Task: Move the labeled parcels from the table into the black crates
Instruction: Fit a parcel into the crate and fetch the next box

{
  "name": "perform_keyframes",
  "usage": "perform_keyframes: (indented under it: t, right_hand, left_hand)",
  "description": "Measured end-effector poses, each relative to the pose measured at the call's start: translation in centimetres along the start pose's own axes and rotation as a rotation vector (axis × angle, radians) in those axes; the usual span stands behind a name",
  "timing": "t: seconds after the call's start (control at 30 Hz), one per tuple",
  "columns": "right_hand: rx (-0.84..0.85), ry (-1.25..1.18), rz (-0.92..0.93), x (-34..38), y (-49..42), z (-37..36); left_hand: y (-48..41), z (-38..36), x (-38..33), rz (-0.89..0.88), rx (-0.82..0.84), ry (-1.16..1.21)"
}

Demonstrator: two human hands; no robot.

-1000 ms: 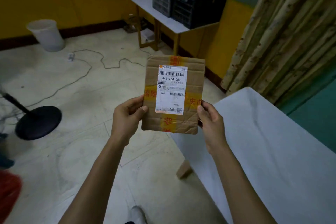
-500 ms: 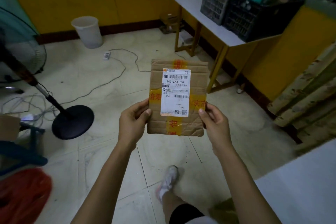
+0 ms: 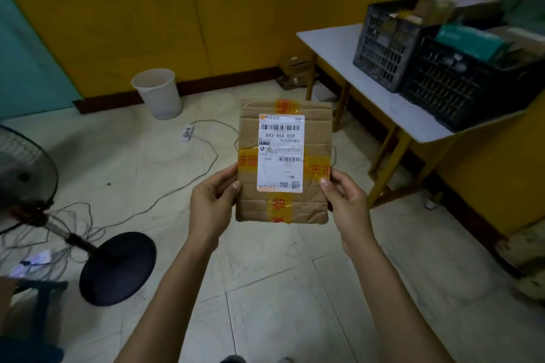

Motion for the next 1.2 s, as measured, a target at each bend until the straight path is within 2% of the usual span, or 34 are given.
perform_keyframes:
  t: [0.17,0.33,0.57,0.8,0.93,1.03,1.2]
  right_hand:
    - [-0.041,-0.001,-0.018,-0.4,-8.7,-0.9]
    - [-0.118,0.005,-0.035,-0.9,-20.0,-2.9]
    - [-0.273,-0.007,-0.066,0.7,-35.7,-3.5]
    - [-0.474,-0.044,-0.067,1.2,-45.5,0.1]
    - [-0.565,-0.032,-0.061,0.5,-50.4,2.9]
    - [-0.593,-0.039,-0.021,0.6,-55.2,5.0]
    - [-0.598,-0.049,0.044,3.2,-65.5,10.0]
  left_hand:
    - [-9.1,-2.9,1.6,0.011,0.029,0.019]
    - [-22.0,-5.9,3.9,0.032,0.087,0.038]
    - [-40.3,-13.7,4.5,0.043,0.265,0.052]
    - [-51.9,-24.1,5.7,0.047,0.49,0.017]
    - [-56.1,-30.7,6.5,0.025,0.64,0.092]
    - [-59.9,-35.9,7.0,0.007,0.687,0.105]
    - [-67.7,-45.1,7.1,-0.051,0.663,0.155]
Point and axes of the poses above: each hand's wrist, its own y-axis away from the middle knuckle, its own z-axis out of the back of the hand, x = y × z, the point moved 10 cm from there along -y, towards the middle knuckle, and after that the axes turned 13 degrees about y, right-handed, at the moved point
